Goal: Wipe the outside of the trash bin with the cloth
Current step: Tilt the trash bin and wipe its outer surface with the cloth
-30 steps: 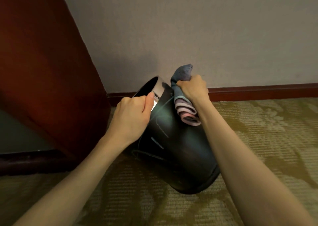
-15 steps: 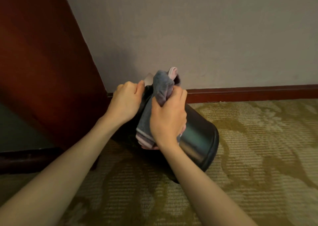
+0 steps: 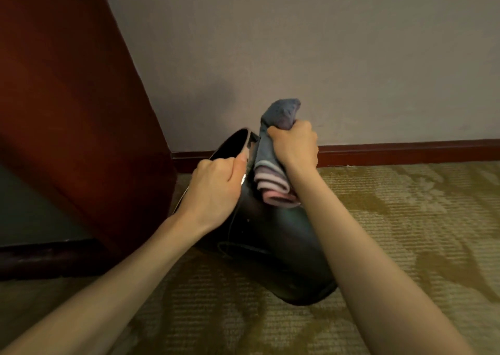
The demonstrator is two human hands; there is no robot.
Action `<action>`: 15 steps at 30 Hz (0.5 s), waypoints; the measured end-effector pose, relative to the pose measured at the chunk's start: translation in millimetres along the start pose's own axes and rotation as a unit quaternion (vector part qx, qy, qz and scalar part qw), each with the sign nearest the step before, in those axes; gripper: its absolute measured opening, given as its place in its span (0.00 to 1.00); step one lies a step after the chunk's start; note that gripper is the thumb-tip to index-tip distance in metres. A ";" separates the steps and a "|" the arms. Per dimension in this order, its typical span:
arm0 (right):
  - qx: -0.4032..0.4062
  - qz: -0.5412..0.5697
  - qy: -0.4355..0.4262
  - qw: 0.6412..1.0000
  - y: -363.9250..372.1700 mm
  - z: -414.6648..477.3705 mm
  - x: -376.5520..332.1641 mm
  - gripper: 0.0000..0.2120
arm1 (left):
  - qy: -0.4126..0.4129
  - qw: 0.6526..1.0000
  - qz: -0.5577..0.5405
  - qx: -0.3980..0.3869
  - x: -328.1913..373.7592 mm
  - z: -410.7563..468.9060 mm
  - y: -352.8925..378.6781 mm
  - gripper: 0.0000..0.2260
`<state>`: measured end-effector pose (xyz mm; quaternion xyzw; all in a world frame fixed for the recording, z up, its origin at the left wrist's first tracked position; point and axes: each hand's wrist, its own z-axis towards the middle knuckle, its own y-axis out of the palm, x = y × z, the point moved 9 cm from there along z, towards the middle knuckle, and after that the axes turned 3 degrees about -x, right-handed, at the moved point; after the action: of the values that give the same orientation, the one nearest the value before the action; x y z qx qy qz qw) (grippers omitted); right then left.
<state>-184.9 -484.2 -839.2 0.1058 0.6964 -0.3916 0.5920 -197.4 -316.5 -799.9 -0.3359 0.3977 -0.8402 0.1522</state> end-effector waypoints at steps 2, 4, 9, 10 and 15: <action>-0.045 -0.010 0.021 0.999 9.2 19.7 3.6 0.19 | 0.009 1.000 -0.011 -0.004 5.6 -4.5 -1.2 0.22; -0.081 -0.029 0.042 0.995 18.1 34.8 7.9 0.22 | 0.012 0.999 -0.029 -0.007 9.3 -9.8 -2.0 0.21; -0.132 -0.073 0.057 0.987 29.8 51.7 15.2 0.26 | -0.021 0.996 -0.077 -0.028 6.0 -19.3 3.0 0.22; -0.132 -0.079 0.054 0.987 29.1 52.2 15.9 0.26 | -0.024 0.996 -0.079 -0.026 6.3 -19.4 3.1 0.22; -0.101 -0.085 0.013 0.991 13.4 37.4 13.3 0.20 | -0.035 0.995 -0.095 -0.019 10.1 -25.0 4.9 0.22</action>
<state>-152.6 -504.5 -856.6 -0.0094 0.7464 -0.3670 0.5551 -221.9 -310.8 -810.6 -0.4039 0.3741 -0.8310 0.0795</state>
